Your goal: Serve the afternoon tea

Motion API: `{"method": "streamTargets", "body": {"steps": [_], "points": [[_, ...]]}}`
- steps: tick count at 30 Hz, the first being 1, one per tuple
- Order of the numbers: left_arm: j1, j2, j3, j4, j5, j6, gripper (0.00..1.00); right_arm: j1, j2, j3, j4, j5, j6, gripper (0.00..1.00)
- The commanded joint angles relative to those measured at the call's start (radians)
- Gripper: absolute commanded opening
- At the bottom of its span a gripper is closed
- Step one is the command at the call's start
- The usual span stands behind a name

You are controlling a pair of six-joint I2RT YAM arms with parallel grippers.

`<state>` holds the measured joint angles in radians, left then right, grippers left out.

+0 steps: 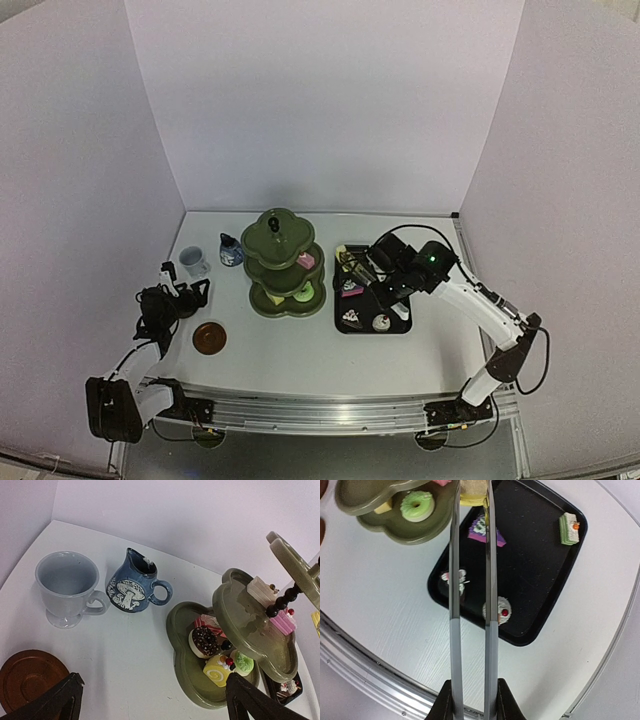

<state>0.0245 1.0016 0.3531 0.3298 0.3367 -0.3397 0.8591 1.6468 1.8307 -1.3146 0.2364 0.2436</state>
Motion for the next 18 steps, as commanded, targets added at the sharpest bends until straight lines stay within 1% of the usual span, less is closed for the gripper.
{"method": "streamTargets", "body": {"steps": [1,4,6,11,16,18], "points": [[0.014,0.001,0.019,-0.026,0.013,-0.015,1.0,0.108,-0.057,0.062,-0.218,-0.123,0.076,0.0],[0.014,0.003,0.028,-0.034,0.025,0.001,1.0,0.166,-0.038,0.09,-0.208,-0.234,0.079,0.0],[0.014,0.0,0.033,-0.043,0.027,0.018,1.0,0.197,0.006,0.125,-0.204,-0.284,0.066,0.0],[0.016,-0.018,0.032,-0.046,0.03,0.028,1.0,0.238,0.156,0.277,-0.153,-0.295,-0.016,0.0],[0.02,-0.048,0.022,-0.048,0.025,0.031,1.0,0.24,0.284,0.39,-0.083,-0.267,-0.115,0.0],[0.023,-0.06,0.017,-0.046,0.022,0.032,1.0,0.24,0.328,0.436,-0.073,-0.227,-0.145,0.0]]}}
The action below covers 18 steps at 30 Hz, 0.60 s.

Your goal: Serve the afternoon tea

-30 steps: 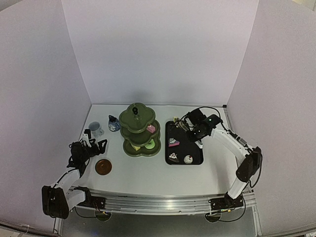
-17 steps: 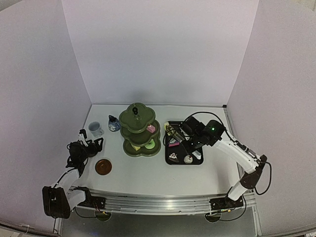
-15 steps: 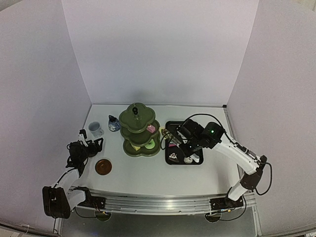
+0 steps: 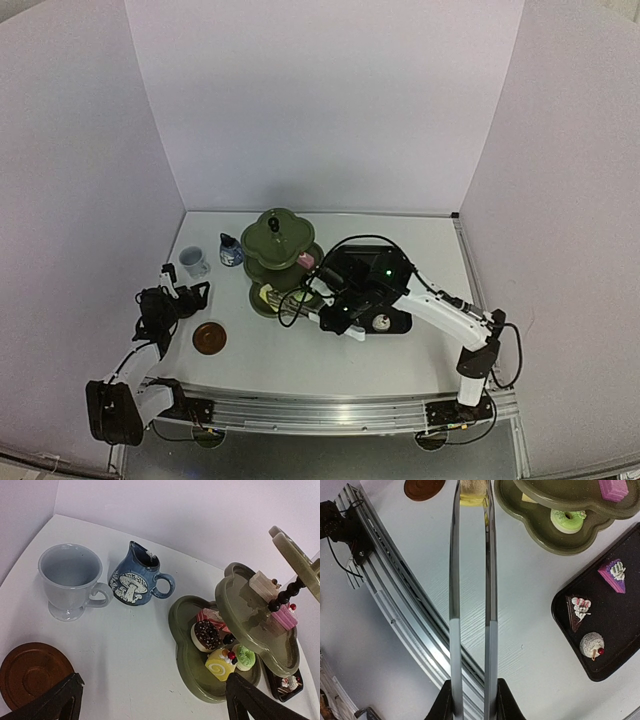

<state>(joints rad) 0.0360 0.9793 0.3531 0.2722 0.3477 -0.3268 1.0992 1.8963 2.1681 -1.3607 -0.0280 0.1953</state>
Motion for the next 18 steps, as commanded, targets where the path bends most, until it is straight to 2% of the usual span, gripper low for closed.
{"method": "streamTargets", "body": {"steps": [1,9,18], "points": [[0.013,-0.042,0.014,0.012,0.01,0.018,1.0,0.0,0.1,0.124,-0.015,0.065,-0.11,0.0],[0.015,-0.067,-0.006,0.02,0.007,0.017,1.0,0.001,0.227,0.225,0.142,0.261,-0.166,0.0],[0.014,-0.073,-0.016,0.03,0.005,0.015,1.0,-0.002,0.372,0.325,0.197,0.443,-0.23,0.0]]}}
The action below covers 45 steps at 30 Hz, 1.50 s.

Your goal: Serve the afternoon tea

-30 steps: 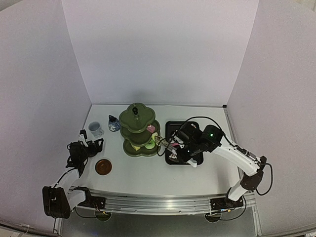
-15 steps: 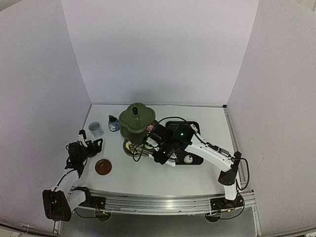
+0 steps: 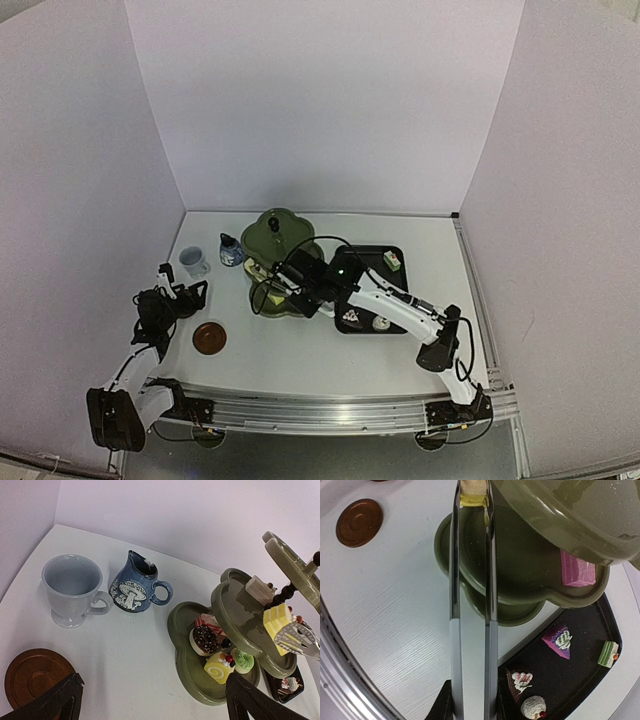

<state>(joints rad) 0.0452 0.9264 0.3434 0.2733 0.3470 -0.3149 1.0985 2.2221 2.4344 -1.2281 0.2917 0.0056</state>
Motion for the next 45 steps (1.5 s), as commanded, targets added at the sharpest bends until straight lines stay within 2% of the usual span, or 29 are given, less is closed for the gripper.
{"method": "streamTargets", "body": {"steps": [1,18,25,34,39,45], "points": [[0.005,-0.022,-0.007,0.028,0.006,0.004,1.0,-0.004,0.055,0.065,0.072,0.136,-0.04,0.0],[0.005,-0.027,-0.014,0.034,0.004,0.007,1.0,-0.038,0.091,0.03,0.174,0.16,-0.015,0.01],[0.005,-0.03,-0.013,0.03,0.0,0.009,1.0,-0.042,0.083,0.007,0.173,0.148,-0.015,0.13],[0.005,-0.024,-0.011,0.032,0.0,0.009,1.0,-0.046,0.062,-0.034,0.174,0.116,-0.013,0.18],[0.005,-0.022,-0.01,0.032,0.0,0.009,1.0,-0.049,0.068,-0.027,0.173,0.096,0.019,0.29],[0.005,-0.024,-0.01,0.03,0.0,0.009,1.0,-0.05,0.062,-0.015,0.173,0.098,0.028,0.34]]}}
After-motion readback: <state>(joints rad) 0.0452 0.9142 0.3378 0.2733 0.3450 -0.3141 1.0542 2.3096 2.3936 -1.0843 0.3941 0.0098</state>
